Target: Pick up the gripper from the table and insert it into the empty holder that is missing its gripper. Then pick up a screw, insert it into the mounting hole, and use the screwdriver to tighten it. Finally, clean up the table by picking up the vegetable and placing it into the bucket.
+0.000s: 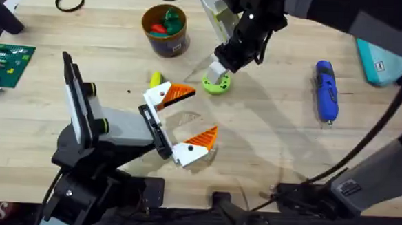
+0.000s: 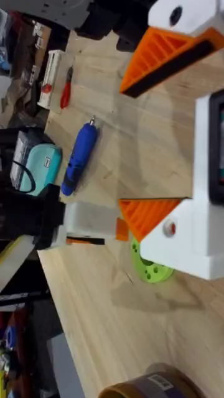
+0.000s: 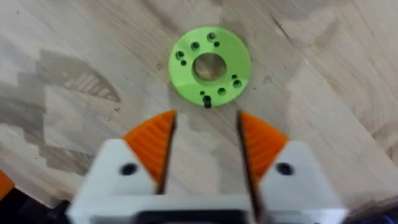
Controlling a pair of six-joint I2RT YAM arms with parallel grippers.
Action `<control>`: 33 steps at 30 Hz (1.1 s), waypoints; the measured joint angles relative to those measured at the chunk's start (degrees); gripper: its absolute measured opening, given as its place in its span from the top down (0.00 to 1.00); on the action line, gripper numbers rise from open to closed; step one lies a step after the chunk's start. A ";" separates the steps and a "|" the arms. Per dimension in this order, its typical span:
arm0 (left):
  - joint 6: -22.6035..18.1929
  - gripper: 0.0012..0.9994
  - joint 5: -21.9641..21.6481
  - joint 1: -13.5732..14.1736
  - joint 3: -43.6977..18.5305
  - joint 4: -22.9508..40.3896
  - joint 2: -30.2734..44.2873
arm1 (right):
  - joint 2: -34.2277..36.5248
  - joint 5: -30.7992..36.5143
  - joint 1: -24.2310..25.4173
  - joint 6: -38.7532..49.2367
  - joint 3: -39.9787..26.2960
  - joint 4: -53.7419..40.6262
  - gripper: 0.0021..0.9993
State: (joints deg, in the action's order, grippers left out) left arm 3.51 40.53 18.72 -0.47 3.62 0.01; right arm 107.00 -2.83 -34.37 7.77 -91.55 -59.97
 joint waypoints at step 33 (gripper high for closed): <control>0.00 0.02 0.00 0.00 0.00 0.00 0.00 | 3.77 0.00 0.00 -1.99 6.61 7.08 0.43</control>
State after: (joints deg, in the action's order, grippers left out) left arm 3.51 40.53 18.72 -0.47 3.62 0.01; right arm 110.77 -2.83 -34.37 5.78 -84.94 -52.88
